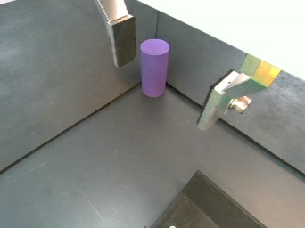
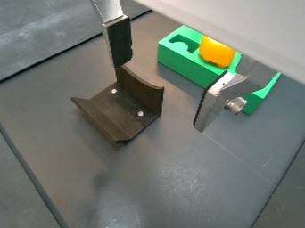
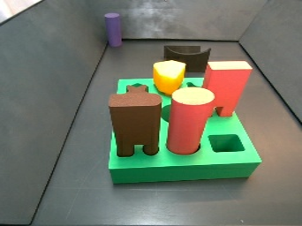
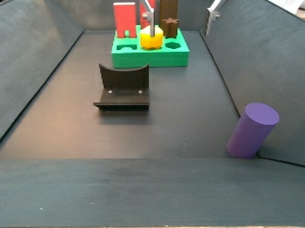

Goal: Pick up the round object. Move up. Move to above the board. Insert the round object.
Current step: Pick up the round object.

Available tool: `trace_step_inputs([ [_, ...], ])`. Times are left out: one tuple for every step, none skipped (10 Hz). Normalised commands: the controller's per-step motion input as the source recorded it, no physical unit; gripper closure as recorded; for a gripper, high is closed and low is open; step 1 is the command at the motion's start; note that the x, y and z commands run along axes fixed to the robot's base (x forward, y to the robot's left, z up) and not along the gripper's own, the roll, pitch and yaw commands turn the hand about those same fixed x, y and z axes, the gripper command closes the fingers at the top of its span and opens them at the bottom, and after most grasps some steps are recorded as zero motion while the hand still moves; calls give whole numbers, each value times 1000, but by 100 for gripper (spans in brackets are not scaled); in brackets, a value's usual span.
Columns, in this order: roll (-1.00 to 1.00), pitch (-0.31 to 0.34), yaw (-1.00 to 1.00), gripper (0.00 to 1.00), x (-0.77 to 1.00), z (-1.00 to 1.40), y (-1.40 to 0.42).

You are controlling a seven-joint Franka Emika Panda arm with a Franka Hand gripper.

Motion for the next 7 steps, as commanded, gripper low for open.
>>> trace_step_inputs([
  [0, 0, 0, 0, 0, 0, 34],
  [0, 13, -17, 0, -140, -46, 314],
  [-90, -17, -97, 0, -774, -251, 629],
  [-66, -49, -66, 0, -923, -320, 651],
  [-11, -76, -89, 0, -931, -183, 634],
  [-23, -71, -74, 0, -937, -171, 637],
  [-41, -76, -43, 0, -946, -194, 660],
])
